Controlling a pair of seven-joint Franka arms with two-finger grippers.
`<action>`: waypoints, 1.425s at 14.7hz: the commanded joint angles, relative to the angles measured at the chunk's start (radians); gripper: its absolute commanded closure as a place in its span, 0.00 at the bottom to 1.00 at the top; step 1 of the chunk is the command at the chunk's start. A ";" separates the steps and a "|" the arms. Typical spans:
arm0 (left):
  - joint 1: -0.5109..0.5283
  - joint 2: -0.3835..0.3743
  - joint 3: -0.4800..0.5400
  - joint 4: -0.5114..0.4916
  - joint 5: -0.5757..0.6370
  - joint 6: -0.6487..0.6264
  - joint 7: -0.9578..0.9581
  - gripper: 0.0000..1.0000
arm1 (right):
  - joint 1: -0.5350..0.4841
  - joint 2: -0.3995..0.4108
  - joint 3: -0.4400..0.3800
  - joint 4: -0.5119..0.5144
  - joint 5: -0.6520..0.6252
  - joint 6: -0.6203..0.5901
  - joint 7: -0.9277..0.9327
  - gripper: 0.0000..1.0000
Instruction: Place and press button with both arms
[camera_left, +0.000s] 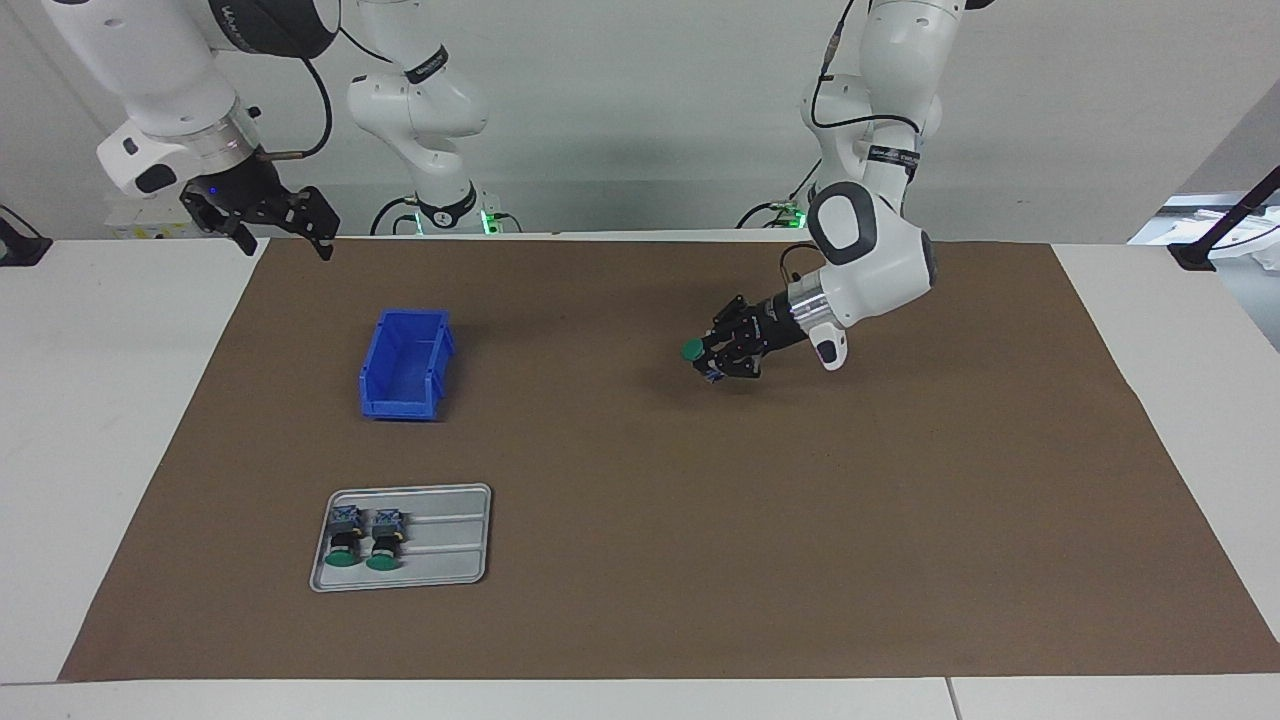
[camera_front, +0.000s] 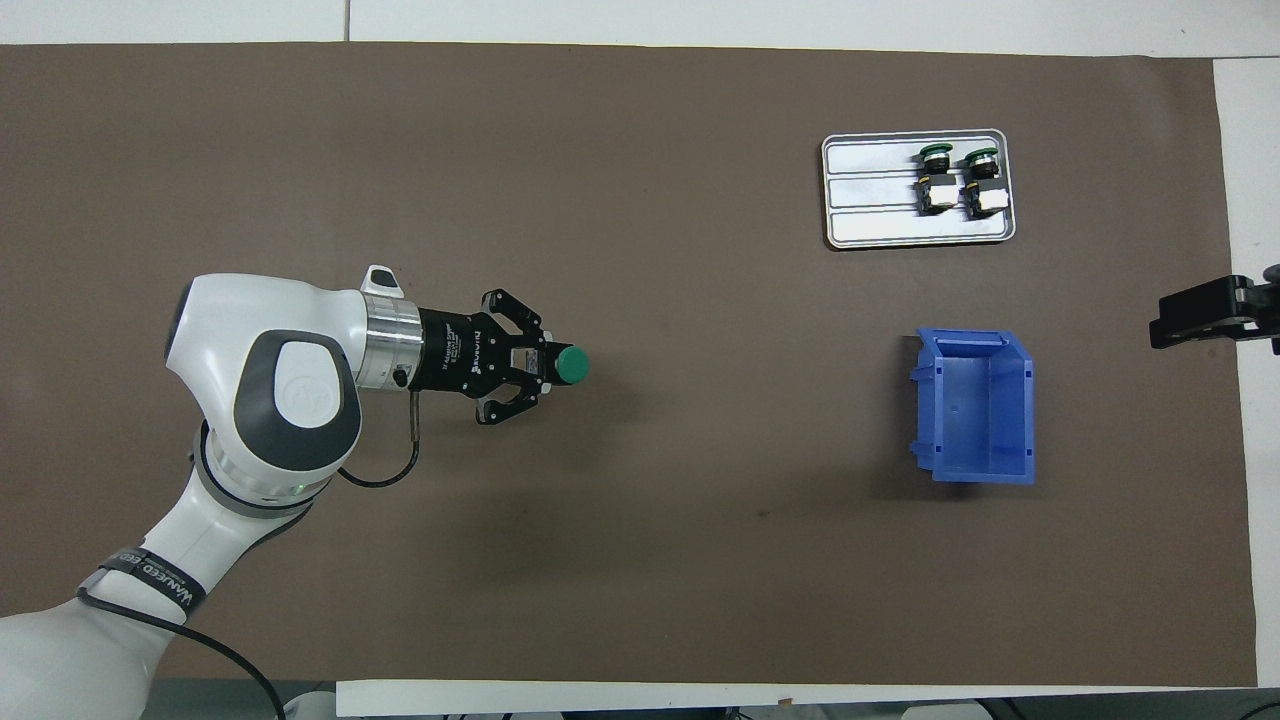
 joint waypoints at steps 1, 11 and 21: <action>0.010 -0.035 -0.002 -0.057 -0.061 -0.025 0.094 0.98 | -0.008 -0.018 0.005 -0.016 -0.002 0.000 -0.019 0.00; -0.015 0.019 -0.002 -0.111 -0.282 0.045 0.157 0.99 | -0.008 -0.018 0.005 -0.016 -0.002 0.000 -0.019 0.00; 0.071 0.125 -0.004 -0.109 -0.387 -0.128 0.353 1.00 | -0.008 -0.018 0.005 -0.016 -0.002 0.000 -0.019 0.00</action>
